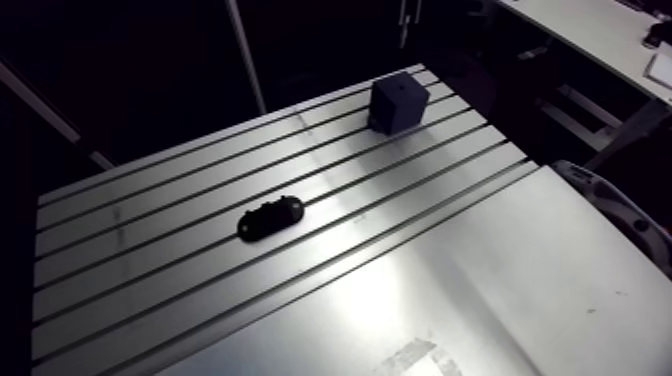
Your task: Pick up the M10 bolt and insert it into the hole until fully seated.
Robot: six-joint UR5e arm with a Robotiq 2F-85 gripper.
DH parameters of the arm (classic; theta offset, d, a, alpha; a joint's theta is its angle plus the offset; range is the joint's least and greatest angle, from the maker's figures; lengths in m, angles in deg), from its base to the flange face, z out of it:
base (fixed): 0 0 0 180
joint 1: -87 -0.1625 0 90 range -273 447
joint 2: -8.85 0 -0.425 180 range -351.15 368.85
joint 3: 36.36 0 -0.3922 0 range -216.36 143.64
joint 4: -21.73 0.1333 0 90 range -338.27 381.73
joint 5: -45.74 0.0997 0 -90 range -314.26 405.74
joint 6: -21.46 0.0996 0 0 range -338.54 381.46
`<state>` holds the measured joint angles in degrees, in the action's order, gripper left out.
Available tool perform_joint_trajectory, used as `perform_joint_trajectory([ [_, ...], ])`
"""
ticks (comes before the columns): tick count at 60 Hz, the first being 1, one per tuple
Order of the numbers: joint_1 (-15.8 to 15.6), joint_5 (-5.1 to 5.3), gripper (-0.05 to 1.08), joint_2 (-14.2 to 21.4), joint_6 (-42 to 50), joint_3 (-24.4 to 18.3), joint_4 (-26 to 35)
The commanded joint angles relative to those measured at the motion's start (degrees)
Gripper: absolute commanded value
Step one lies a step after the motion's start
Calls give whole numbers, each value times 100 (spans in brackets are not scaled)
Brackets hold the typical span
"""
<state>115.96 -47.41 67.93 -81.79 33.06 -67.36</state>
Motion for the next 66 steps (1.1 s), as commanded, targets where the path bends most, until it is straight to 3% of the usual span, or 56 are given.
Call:
perform_joint_trajectory([
  [1,56,-13,108,-171,-7,-135,133],
  [9,84,-56,108,-183,-7,-144,127],
  [66,75,-75,108,-455,91,-74,-223],
])
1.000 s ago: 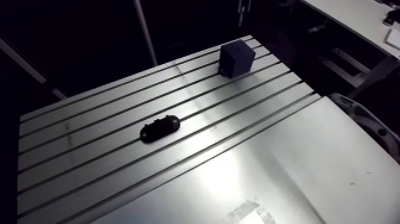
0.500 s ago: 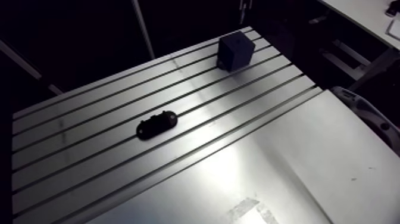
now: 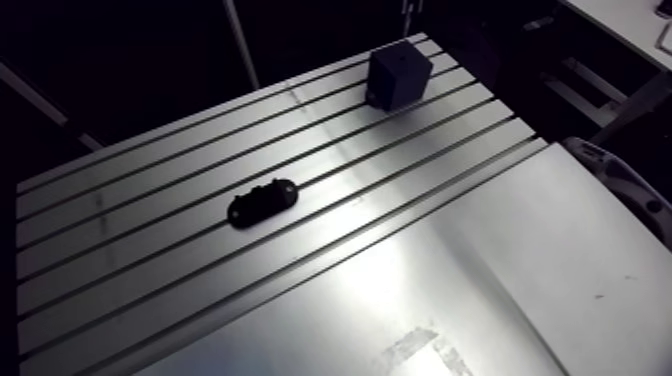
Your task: Pick up the M10 bolt and insert it into the hole until fully seated.
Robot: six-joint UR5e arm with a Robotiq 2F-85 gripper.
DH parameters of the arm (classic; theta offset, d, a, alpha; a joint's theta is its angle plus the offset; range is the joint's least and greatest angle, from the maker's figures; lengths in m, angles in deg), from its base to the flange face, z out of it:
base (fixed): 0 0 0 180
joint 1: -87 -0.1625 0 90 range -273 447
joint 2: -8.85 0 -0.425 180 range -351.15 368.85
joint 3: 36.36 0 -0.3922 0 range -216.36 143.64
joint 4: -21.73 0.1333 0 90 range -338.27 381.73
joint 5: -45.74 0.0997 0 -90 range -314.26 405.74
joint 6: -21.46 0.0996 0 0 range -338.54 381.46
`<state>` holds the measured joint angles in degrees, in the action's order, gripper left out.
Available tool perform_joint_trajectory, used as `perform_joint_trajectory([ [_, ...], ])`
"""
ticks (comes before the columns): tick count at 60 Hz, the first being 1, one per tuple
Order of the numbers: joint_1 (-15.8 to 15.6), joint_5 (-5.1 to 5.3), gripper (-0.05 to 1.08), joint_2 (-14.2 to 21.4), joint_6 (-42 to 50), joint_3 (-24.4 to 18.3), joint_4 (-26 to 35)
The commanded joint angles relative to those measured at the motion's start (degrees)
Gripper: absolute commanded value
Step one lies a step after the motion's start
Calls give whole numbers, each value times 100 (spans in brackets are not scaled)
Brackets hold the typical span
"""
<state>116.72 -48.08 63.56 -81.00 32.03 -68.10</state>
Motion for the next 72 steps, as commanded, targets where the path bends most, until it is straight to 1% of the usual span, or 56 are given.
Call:
perform_joint_trajectory([
  [1,-1,-8,108,-18,19,29,-174],
  [13,8,-8,108,-50,20,38,-239],
  [21,8,-26,108,-96,11,29,-249],
  [30,7,-17,108,-113,2,22,-240],
  [41,8,-52,108,-138,2,38,-233],
  [72,8,-52,108,-193,2,99,-249],
])
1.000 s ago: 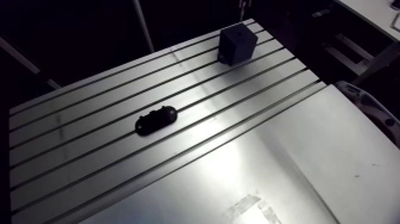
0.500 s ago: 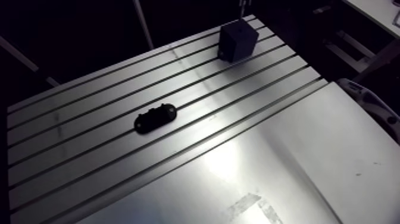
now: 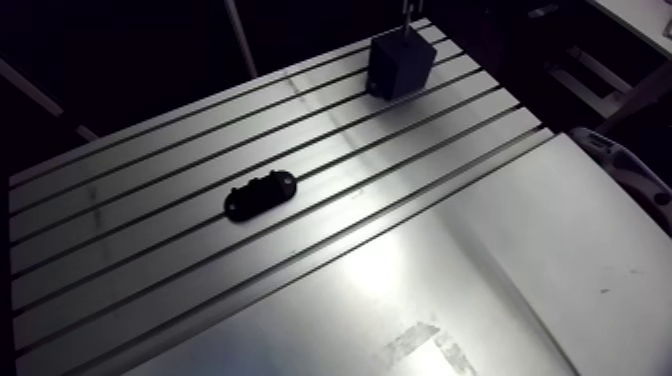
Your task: Pick up the M10 bolt and insert it into the hole until fully seated.
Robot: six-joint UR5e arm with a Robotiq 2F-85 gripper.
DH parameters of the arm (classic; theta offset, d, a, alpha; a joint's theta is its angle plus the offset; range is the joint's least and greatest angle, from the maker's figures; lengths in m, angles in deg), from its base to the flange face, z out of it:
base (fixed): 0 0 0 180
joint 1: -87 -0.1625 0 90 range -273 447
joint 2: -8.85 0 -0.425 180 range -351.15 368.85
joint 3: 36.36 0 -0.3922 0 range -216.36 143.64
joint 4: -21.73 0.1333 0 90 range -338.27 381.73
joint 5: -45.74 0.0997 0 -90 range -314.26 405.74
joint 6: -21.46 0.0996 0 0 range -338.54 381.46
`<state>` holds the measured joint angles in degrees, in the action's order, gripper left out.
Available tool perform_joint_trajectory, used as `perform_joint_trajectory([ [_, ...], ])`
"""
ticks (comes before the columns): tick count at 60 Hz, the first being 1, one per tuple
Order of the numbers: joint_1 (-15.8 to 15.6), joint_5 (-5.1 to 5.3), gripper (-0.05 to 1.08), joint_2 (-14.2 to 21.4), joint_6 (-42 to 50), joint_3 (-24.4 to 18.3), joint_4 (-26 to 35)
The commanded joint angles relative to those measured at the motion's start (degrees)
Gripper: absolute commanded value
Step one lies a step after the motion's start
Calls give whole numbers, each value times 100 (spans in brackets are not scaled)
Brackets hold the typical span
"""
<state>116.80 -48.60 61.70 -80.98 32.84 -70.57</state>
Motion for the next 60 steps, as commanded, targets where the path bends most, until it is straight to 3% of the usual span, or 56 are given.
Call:
perform_joint_trajectory([
  [1,0,-1,108,-8,0,18,-3],
  [60,27,-10,108,-16,18,71,-11],
])
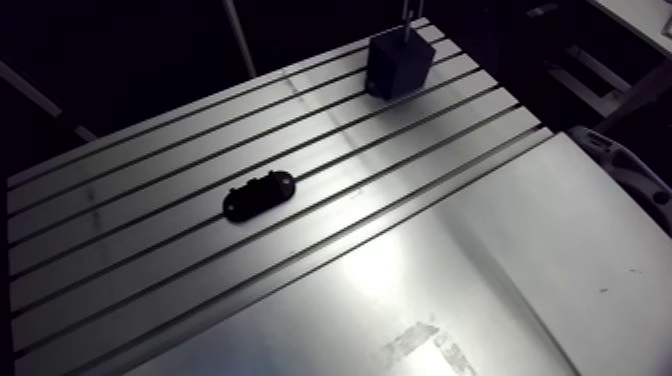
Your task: Pick up the M10 bolt and insert it into the hole until fully seated.
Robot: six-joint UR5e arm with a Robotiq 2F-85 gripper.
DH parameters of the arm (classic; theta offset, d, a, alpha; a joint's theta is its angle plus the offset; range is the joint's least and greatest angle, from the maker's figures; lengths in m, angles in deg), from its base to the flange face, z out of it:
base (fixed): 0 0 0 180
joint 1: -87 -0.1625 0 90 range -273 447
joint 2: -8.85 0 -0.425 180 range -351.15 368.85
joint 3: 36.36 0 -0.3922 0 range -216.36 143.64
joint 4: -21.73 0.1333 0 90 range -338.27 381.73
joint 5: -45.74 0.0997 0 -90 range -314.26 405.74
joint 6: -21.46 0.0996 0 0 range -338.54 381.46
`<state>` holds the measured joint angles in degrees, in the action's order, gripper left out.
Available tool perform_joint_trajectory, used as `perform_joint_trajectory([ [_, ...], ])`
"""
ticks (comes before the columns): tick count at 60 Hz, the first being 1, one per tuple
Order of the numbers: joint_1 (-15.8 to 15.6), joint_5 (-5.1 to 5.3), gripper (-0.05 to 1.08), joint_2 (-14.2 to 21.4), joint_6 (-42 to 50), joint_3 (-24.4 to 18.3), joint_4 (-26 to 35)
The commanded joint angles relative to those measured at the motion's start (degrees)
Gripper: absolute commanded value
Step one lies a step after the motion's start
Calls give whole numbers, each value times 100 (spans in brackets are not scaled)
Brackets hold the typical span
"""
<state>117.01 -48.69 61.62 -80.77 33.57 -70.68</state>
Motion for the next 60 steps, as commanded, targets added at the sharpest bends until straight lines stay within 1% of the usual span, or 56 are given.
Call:
perform_joint_trajectory([
  [1,6,0,108,-8,-3,-2,0],
  [36,32,8,108,0,23,112,-9],
  [42,49,0,108,0,15,137,-135],
  [49,41,-8,108,8,6,131,-158],
  [60,33,8,108,16,-3,87,-125],
])
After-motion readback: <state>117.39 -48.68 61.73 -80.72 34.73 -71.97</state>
